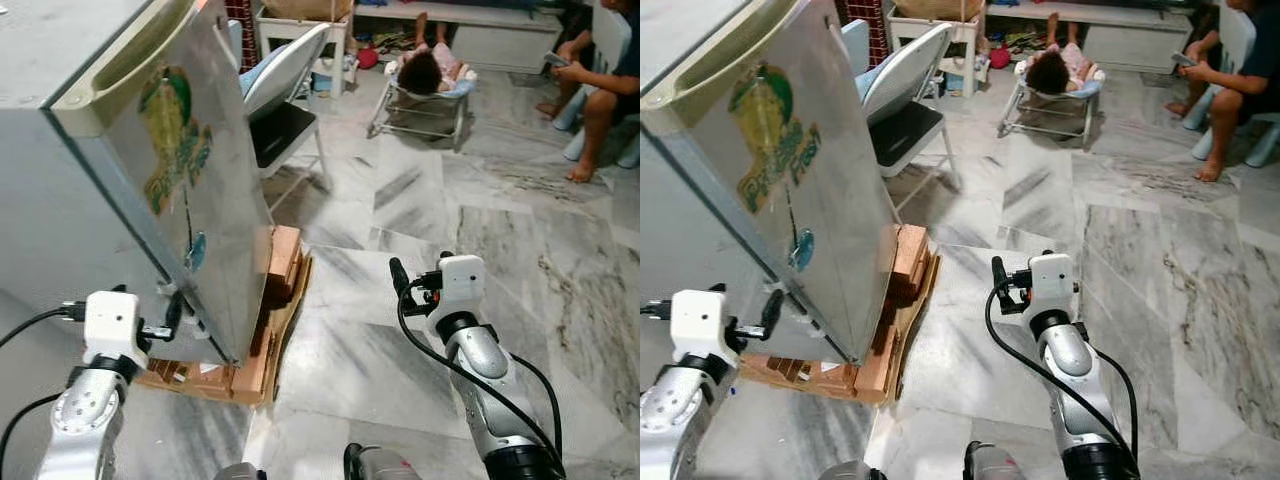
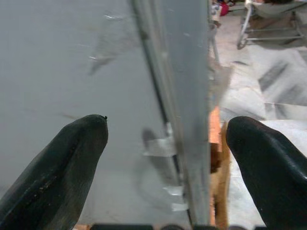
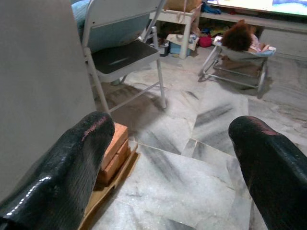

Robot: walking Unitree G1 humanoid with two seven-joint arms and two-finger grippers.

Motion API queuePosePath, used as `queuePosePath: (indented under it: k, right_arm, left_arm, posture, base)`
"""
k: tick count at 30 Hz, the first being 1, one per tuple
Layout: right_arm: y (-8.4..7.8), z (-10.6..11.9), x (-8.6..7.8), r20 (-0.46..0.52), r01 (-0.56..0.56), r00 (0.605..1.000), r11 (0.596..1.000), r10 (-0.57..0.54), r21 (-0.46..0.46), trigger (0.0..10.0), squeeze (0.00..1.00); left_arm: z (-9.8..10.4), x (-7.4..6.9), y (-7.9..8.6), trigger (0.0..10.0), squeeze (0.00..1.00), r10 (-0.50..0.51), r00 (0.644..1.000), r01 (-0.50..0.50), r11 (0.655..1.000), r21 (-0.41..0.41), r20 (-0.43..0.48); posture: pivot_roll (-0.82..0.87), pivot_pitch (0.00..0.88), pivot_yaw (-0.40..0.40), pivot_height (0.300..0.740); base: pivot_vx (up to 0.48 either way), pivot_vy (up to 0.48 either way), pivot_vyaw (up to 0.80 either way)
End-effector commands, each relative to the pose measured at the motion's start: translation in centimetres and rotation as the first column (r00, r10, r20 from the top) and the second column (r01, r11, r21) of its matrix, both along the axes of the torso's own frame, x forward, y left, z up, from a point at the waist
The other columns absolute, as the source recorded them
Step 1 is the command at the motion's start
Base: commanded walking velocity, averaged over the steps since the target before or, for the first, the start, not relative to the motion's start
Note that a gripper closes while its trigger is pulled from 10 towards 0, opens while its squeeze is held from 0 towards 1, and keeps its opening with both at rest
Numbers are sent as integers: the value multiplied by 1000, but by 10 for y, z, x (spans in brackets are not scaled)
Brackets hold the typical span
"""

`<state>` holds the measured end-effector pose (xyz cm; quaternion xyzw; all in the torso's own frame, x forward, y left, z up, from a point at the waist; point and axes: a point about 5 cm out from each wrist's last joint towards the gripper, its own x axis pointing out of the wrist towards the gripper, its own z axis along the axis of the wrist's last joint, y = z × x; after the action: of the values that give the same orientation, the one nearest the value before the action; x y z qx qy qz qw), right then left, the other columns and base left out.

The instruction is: Restocking fridge

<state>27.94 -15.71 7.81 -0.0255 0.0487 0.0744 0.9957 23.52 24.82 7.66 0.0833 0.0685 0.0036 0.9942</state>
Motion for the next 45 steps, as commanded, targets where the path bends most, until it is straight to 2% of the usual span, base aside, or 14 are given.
queuePosePath:
  k: [1,14,19,20,28,29,30,31,32,33,34,36,38,45]
  right_arm:
    - [0,-3,-2,-24,-10,1000,1000,10,4,10000,0]
    - [-3,-3,-4,-31,-16,999,1000,16,-7,10000,0]
    - [-3,-4,-5,-35,-19,999,1000,18,-14,10000,0]
    - [-3,-4,-6,-34,-20,999,1000,19,-16,10000,0]
    - [-5,-2,-6,-26,-16,1000,1000,15,-21,10000,0]
    - [-8,-3,-9,-32,-15,999,999,14,-31,10000,0]
    - [-8,-3,-9,-32,-15,999,999,14,-31,10000,0]
    - [-17,-11,-12,-64,-2,998,989,-7,-145,10000,0]
    - [-23,-16,-14,-86,5,996,978,-24,-206,10000,0]
    - [-23,-16,-14,-86,5,996,978,-24,-206,10000,0]
    - [-38,-28,-18,-161,40,984,968,-82,-249,10000,0]
    - [-49,-36,-22,-215,64,969,963,-123,-261,10000,0]
    - [-57,-44,-27,-270,65,953,963,-138,-262,10000,0]
    - [-53,-48,-32,-293,45,948,963,-126,-266,10000,0]
  left_arm:
    - [3,5,2,10000,0,-27,1000,27,1000,-10,1]
    - [10,30,-10,10000,0,-133,991,133,991,-8,3]
    - [11,36,-10,10000,0,-130,992,130,992,4,5]
    - [13,43,-9,10000,0,-122,993,122,993,8,9]
    - [16,51,-9,10000,0,-125,992,125,992,16,16]
    - [19,58,-12,10000,0,-129,991,128,992,14,27]
    - [19,58,-12,10000,0,-129,991,128,992,14,27]
    - [23,63,-20,10000,0,-149,988,149,989,5,40]
    - [24,65,-25,10000,0,-161,986,162,987,-9,45]
    - [24,65,-25,10000,0,-161,986,162,987,-9,45]
    - [26,67,-42,10000,0,-204,977,207,977,-46,56]
    - [27,67,-58,10000,0,-264,963,267,963,-38,59]
    - [26,67,-82,10000,0,-347,936,348,937,-18,66]
    - [31,74,-108,10000,0,-424,902,427,904,-25,83]
  posture:
    - [-4,123,18,740]
    - [-26,128,22,740]
    - [-33,129,24,740]
    - [-37,130,23,740]
    - [-43,130,24,740]
    - [-44,131,20,740]
    - [-44,131,20,740]
    - [-39,137,16,740]
    - [-39,137,16,740]
    - [-39,137,16,740]
    - [-36,142,14,740]
    - [-36,142,14,740]
    - [-38,138,17,740]
    - [-42,136,22,740]
  base:
    - [0,0,0]
    - [0,0,0]
    - [0,0,0]
    - [0,0,0]
    - [0,0,0]
    - [0,0,0]
    - [0,0,0]
    - [0,0,0]
    - [0,0,0]
    - [0,0,0]
    - [0,0,0]
    - [0,0,0]
    - [0,0,0]
    - [0,0,0]
